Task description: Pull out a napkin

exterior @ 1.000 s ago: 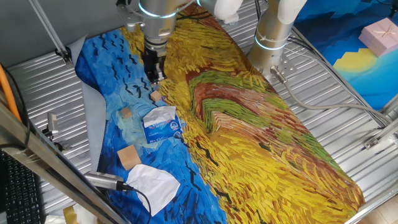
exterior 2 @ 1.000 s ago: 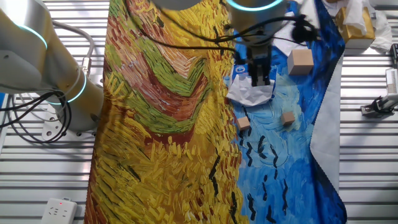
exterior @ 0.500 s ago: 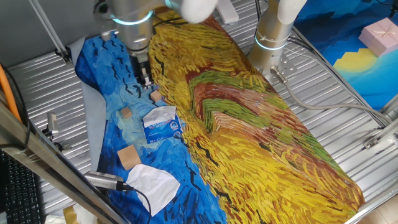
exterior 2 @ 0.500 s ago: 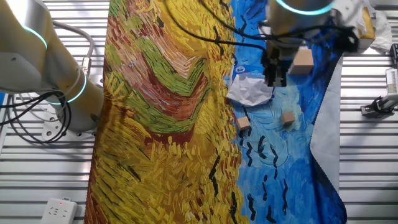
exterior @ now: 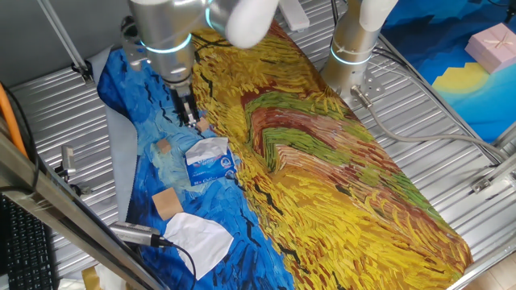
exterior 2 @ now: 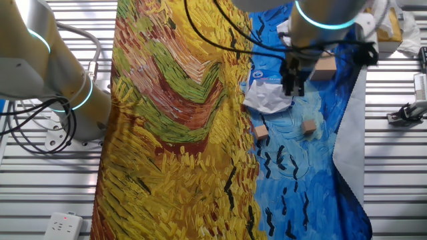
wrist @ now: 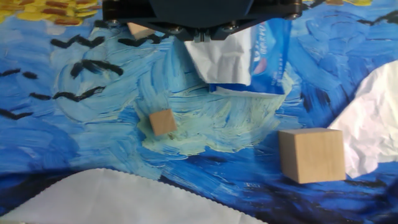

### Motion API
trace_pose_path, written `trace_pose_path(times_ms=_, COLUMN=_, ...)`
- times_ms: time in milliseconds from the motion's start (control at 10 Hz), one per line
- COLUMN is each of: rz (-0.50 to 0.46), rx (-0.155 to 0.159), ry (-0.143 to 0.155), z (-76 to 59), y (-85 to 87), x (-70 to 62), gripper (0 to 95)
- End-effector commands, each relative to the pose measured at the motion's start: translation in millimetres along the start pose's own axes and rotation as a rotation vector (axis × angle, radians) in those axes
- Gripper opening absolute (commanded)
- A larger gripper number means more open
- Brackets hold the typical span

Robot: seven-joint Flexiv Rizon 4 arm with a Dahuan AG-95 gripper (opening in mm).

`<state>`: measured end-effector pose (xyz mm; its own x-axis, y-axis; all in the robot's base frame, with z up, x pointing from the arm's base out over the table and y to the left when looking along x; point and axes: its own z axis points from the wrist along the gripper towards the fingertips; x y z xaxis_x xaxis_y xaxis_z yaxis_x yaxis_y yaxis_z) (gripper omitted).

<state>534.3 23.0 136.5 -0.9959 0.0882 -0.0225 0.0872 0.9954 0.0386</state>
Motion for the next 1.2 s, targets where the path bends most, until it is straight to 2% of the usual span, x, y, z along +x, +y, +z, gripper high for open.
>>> trace_pose_path(times_ms=100, rz=-0.001, rx=-0.002, ry=-0.012, z=12.2, y=1.5, x=-2.2, gripper=0.0)
trace_pose_path(times_ms=800, rz=0.019, rx=-0.003, ry=-0.029, z=28.5, y=3.4, x=-0.8, gripper=0.0)
trace_pose_path(times_ms=1200, rz=0.034, rx=-0.004, ry=-0.035, z=37.3, y=8.0, x=-8.8, gripper=0.0)
